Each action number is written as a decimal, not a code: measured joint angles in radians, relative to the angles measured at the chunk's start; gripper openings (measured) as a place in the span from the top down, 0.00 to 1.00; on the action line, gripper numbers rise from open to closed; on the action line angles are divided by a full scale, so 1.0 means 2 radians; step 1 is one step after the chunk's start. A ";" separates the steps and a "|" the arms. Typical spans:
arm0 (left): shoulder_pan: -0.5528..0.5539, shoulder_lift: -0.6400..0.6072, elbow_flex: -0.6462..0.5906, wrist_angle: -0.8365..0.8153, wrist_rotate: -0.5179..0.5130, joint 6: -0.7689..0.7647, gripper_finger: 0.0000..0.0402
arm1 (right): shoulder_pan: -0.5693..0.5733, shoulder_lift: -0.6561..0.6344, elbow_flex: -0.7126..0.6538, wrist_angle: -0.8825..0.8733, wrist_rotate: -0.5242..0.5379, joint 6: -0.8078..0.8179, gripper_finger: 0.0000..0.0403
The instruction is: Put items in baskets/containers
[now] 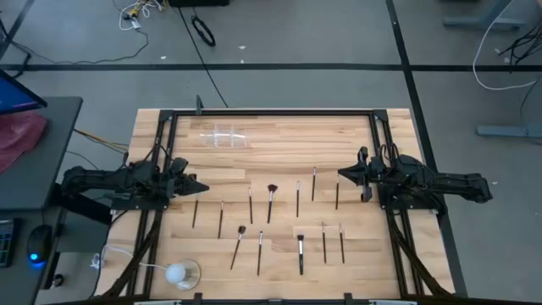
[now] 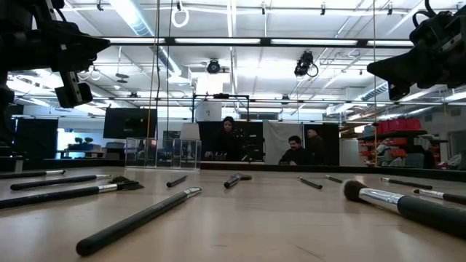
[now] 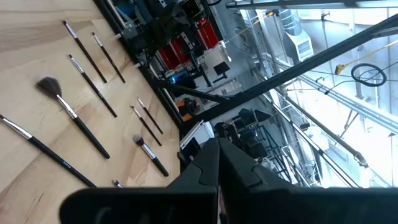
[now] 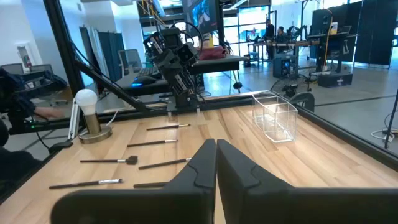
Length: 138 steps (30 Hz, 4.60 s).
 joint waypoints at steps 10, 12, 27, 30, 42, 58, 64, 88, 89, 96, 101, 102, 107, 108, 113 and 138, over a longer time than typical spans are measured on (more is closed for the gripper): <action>0.000 0.000 0.000 0.000 0.000 0.000 0.99 | 0.000 0.000 0.000 0.039 0.002 -0.034 0.96; 0.000 0.000 0.000 0.000 0.000 0.000 0.99 | 0.000 0.000 0.000 0.071 0.001 -0.001 0.96; 0.000 0.000 0.000 0.000 0.000 0.000 0.99 | 0.053 0.166 0.000 0.275 0.102 0.160 0.96; 0.000 0.000 0.000 0.000 0.000 0.000 0.99 | 0.071 0.239 0.000 0.307 0.130 0.172 0.96; 0.000 0.000 0.000 0.000 0.000 0.000 0.99 | 0.110 0.402 0.011 0.368 0.145 0.143 0.93; 0.000 0.000 0.000 0.000 0.000 0.000 0.99 | 0.112 0.506 0.119 0.085 0.161 0.187 0.43; 0.000 0.000 0.000 0.001 0.000 0.000 0.99 | 0.102 0.604 0.165 0.043 0.226 0.256 0.37; 0.000 0.000 0.000 0.000 -0.008 0.000 0.99 | 0.096 0.819 0.230 0.016 0.318 0.413 0.63; 0.000 0.000 0.000 0.000 -0.008 0.000 0.99 | 0.096 0.820 0.230 0.016 0.320 0.416 0.64; 0.000 0.000 0.000 0.000 -0.008 0.000 0.99 | 0.097 0.820 0.228 0.022 0.321 0.418 0.69; 0.000 0.000 0.000 0.000 -0.008 -0.004 0.99 | 0.097 0.821 0.227 0.041 0.324 0.415 0.70; 0.000 0.000 0.000 0.000 -0.008 -0.018 0.99 | 0.097 0.821 0.227 0.043 0.324 0.412 0.70; 0.000 0.000 0.000 0.000 -0.008 -0.051 0.99 | 0.097 0.822 0.227 0.048 0.324 0.406 0.70; 0.000 0.000 0.000 0.000 -0.008 -0.051 0.99 | 0.097 0.822 0.227 0.048 0.324 0.406 0.70; 0.000 0.000 0.000 0.000 -0.032 0.006 0.99 | 0.097 0.822 0.227 0.050 0.324 0.409 0.70; 0.001 0.000 0.000 -0.002 -0.116 0.369 0.99 | 0.098 0.832 0.229 0.018 0.333 0.392 0.98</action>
